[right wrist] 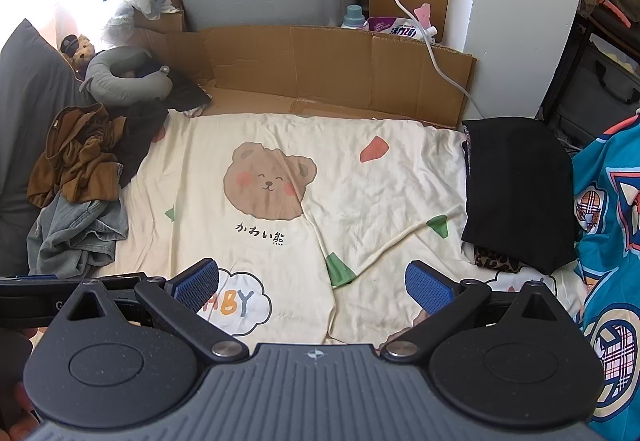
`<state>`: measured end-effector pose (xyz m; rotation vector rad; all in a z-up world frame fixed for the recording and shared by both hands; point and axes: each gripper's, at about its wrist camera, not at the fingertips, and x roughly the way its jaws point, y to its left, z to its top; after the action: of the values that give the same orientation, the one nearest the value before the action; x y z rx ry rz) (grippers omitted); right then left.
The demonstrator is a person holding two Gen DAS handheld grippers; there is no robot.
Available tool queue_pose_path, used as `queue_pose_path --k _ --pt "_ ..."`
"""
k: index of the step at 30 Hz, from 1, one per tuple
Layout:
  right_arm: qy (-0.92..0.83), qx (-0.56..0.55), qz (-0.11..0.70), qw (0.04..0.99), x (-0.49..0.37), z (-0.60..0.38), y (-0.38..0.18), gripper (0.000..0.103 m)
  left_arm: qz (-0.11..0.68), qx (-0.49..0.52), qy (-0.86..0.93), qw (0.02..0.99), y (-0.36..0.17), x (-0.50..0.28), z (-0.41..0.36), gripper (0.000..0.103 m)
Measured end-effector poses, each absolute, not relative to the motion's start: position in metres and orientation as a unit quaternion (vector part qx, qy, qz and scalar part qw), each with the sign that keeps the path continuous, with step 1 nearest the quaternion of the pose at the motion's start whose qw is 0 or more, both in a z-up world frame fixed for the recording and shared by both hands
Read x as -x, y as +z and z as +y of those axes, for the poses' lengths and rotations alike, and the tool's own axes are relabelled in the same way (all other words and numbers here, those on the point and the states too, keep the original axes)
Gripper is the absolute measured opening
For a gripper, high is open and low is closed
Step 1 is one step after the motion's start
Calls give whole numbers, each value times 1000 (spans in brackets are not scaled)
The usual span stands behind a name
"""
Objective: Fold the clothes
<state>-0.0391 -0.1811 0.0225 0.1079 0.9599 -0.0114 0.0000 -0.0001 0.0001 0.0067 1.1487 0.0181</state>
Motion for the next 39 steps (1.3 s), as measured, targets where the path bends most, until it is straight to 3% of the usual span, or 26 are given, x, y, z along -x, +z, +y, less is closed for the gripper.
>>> queue_pose_path --k 39 --pt "-7 -49 454 890 36 -183 28 103 539 -13 19 842 -3 -7 1 103"
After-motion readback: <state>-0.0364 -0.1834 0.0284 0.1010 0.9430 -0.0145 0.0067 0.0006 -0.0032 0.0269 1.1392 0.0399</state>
